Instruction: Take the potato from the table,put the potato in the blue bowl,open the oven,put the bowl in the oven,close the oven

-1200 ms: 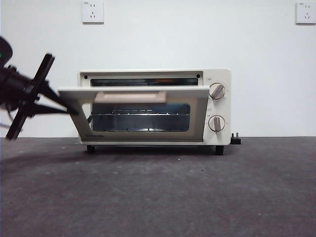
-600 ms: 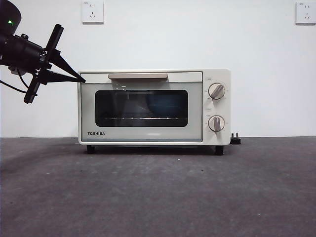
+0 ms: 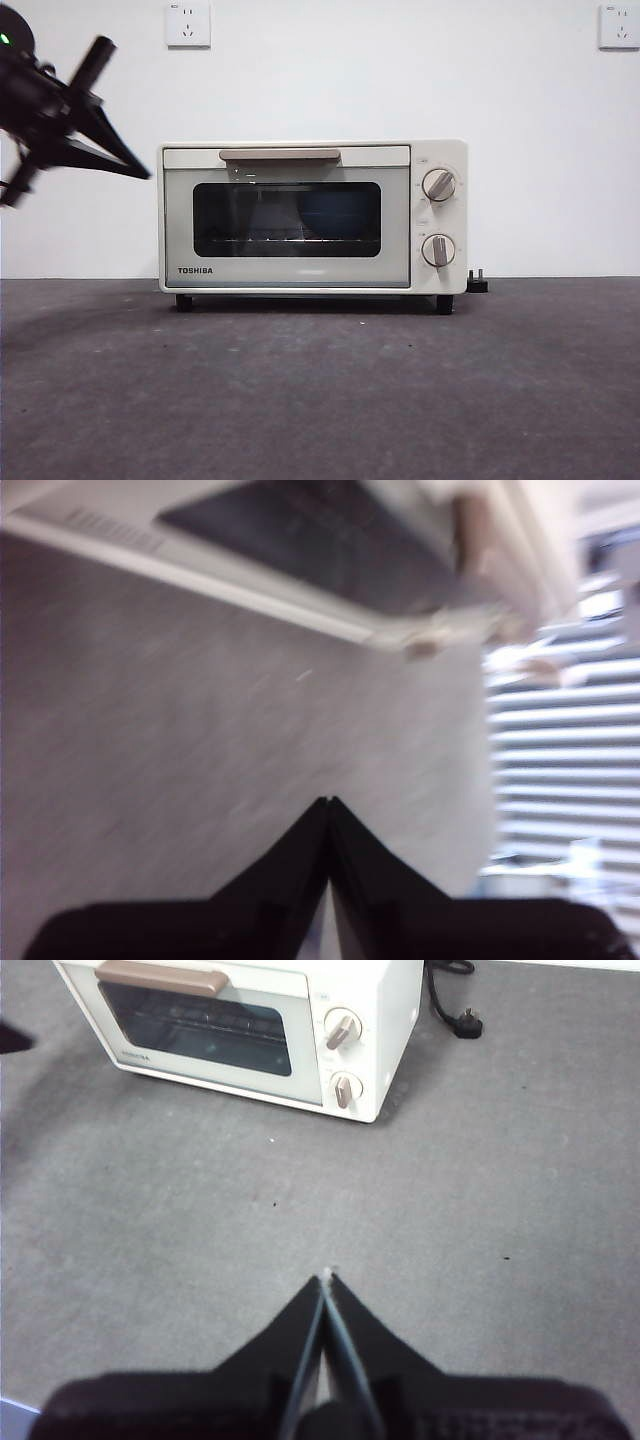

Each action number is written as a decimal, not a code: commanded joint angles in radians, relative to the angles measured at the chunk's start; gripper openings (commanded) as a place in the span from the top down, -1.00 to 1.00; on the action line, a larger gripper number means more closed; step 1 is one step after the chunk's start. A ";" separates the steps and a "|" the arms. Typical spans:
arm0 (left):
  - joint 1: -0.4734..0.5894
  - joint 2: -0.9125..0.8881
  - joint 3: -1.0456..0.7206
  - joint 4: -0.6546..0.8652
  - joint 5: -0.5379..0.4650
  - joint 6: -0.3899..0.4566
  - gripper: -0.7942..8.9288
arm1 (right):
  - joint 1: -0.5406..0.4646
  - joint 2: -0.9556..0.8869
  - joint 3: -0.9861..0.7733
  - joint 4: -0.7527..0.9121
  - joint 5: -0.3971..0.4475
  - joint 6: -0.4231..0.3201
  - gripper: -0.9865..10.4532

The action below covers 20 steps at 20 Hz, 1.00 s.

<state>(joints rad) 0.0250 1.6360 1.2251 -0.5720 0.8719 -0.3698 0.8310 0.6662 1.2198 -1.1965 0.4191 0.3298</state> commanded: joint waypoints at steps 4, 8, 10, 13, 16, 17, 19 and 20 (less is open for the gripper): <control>-0.004 -0.308 0.000 -0.283 -0.284 0.386 0.85 | 0.000 0.000 -0.007 0.006 0.002 0.011 0.83; -0.004 -0.599 0.000 -0.309 -0.416 0.377 0.85 | 0.000 0.000 -0.007 0.002 0.002 0.011 0.83; -0.005 -0.724 0.000 -0.319 -0.454 0.390 0.85 | 0.000 0.000 -0.007 -0.012 0.002 0.010 0.83; -0.004 -0.857 0.000 -0.380 -0.529 0.389 0.85 | 0.000 0.000 -0.007 -0.013 0.002 0.010 0.83; -0.004 -0.923 0.001 -0.419 -0.551 0.388 0.85 | 0.000 0.000 -0.007 -0.013 0.002 0.010 0.83; -0.004 -0.933 0.001 -0.419 -0.551 0.388 0.85 | 0.000 0.000 -0.007 -0.013 0.002 0.010 0.83; -0.004 -0.936 0.001 -0.419 -0.551 0.388 0.85 | 0.000 -0.001 -0.007 -0.014 0.002 0.010 0.83; -0.004 -0.932 0.001 -0.418 -0.552 0.388 0.85 | 0.000 -0.001 -0.007 -0.017 0.002 0.010 0.83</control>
<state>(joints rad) 0.0231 0.7067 1.2251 -0.9947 0.3241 0.0078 0.8310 0.6662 1.2198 -1.2152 0.4191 0.3298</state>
